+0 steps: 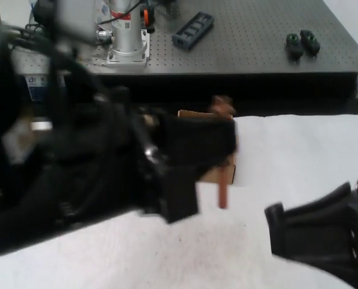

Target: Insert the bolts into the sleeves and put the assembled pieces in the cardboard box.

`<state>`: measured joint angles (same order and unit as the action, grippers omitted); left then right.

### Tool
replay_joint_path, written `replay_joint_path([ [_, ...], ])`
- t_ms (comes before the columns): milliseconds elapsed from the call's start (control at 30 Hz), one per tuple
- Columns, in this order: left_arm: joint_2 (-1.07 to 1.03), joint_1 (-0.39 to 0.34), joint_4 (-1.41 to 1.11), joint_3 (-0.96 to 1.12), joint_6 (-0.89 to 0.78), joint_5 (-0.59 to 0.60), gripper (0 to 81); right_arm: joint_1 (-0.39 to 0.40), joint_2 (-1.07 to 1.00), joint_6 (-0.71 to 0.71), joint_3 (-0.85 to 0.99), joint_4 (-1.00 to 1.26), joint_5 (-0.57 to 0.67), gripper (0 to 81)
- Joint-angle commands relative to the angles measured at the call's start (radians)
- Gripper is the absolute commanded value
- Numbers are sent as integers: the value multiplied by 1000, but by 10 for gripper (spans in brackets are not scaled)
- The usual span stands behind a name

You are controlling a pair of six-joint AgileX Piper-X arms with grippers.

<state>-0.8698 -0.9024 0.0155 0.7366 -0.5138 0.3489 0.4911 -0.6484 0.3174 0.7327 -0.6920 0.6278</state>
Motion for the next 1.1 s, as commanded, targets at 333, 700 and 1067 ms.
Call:
replay_joint_path([
  [333,-75,0,-156,5,-101,36,7,1,-31,3,1,71,121,25],
  [700,-75,0,-168,5,-137,36,7,1,-46,118,1,284,92,25],
  [1067,-75,0,-229,5,-174,-54,7,1,-44,130,1,195,88,25],
])
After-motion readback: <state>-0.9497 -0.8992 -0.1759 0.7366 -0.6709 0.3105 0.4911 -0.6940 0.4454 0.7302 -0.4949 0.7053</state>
